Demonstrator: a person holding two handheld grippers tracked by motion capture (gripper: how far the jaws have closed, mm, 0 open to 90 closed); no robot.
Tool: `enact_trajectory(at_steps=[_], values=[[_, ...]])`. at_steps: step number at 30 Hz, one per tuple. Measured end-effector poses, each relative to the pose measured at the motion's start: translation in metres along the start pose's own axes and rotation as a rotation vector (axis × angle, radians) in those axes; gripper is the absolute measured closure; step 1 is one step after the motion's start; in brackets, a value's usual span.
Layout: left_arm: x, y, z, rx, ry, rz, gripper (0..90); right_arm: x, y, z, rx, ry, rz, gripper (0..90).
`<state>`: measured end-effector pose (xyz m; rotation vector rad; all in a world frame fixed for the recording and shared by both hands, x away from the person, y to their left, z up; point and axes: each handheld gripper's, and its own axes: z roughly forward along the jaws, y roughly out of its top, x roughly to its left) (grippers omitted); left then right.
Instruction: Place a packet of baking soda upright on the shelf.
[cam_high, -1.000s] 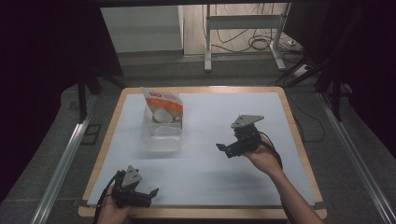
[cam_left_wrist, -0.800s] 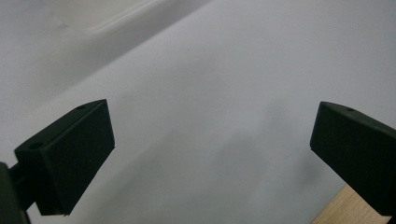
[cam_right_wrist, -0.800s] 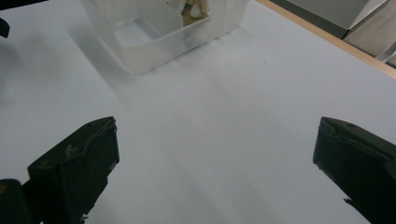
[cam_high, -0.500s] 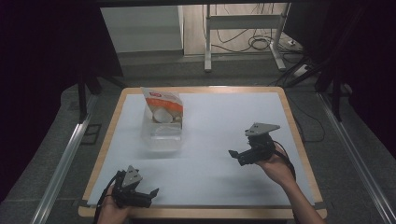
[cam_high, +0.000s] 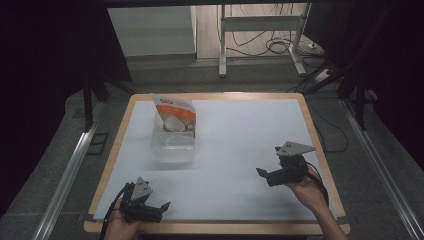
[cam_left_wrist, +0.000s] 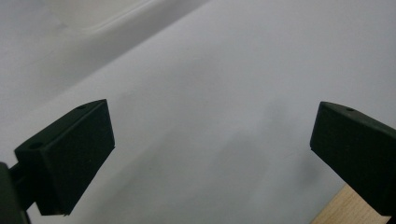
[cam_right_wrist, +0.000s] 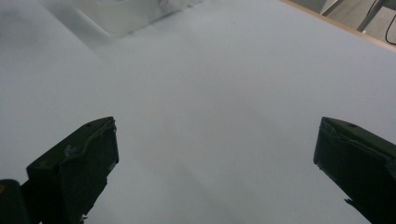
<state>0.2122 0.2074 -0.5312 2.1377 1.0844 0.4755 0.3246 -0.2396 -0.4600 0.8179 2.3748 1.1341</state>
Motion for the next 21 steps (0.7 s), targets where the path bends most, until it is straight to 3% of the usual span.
enact_trajectory(at_steps=[14, 21], values=[[0.000, 0.000, 0.000, 0.003, 0.001, -0.001, 0.0, -0.001, -0.042, -0.021, 0.019, -0.053, 0.058, 0.1], [-0.001, 0.001, 0.001, 0.006, 0.002, 0.003, 0.0, -0.001, -0.054, -0.023, 0.063, -0.074, 0.042, 0.1]])
